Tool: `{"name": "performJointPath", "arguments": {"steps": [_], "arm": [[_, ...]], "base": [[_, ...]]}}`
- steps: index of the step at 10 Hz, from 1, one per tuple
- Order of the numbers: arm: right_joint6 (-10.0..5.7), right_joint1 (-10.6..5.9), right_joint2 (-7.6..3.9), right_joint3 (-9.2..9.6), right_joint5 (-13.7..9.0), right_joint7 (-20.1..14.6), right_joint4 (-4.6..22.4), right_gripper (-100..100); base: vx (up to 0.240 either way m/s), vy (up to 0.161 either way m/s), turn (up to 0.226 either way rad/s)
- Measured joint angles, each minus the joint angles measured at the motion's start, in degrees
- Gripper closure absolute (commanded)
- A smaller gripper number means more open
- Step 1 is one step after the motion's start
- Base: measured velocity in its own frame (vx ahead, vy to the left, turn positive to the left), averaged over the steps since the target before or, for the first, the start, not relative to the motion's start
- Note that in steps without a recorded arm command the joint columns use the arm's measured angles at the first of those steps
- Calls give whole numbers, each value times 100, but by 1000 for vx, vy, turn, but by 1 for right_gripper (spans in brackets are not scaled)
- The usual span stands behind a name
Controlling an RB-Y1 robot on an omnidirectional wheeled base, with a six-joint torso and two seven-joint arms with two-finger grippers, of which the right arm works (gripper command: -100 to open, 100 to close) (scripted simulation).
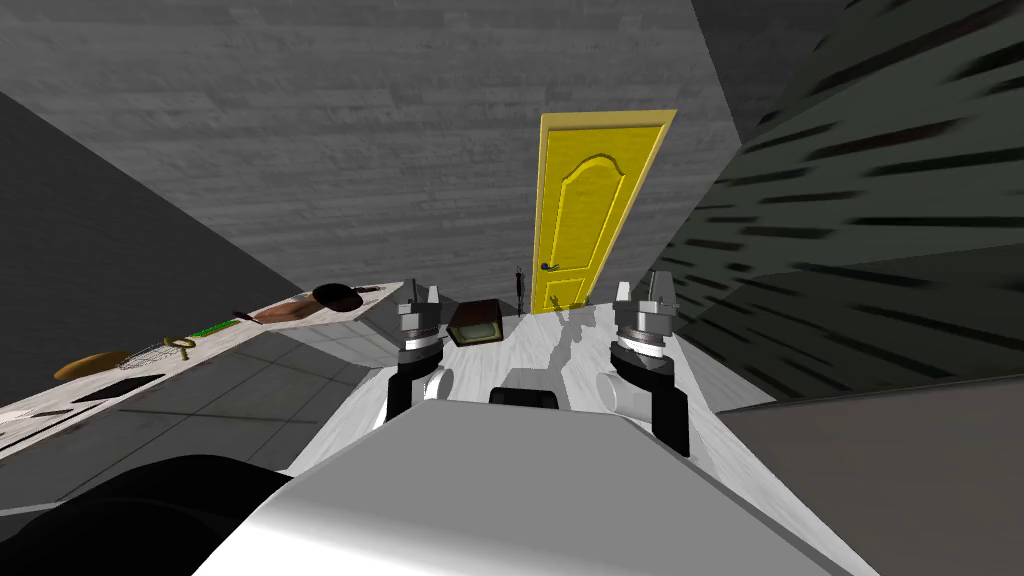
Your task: Pull the door open
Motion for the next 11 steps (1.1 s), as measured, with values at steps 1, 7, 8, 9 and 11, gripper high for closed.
{"name": "performJointPath", "arguments": {"steps": [1,7,8,9,11], "arm": [[-23,-28,-35,1,-24,-4,94,-100],[-67,-305,-227,-25,-156,-9,752,-100],[-79,-324,-241,3,-165,6,843,-100],[-87,-373,-267,5,-186,13,957,-100],[-126,-492,-373,-56,-270,-21,1261,-100]], "base": [[84,-33,77],[71,-30,57],[65,-29,60],[63,-18,79],[83,-37,74]]}}
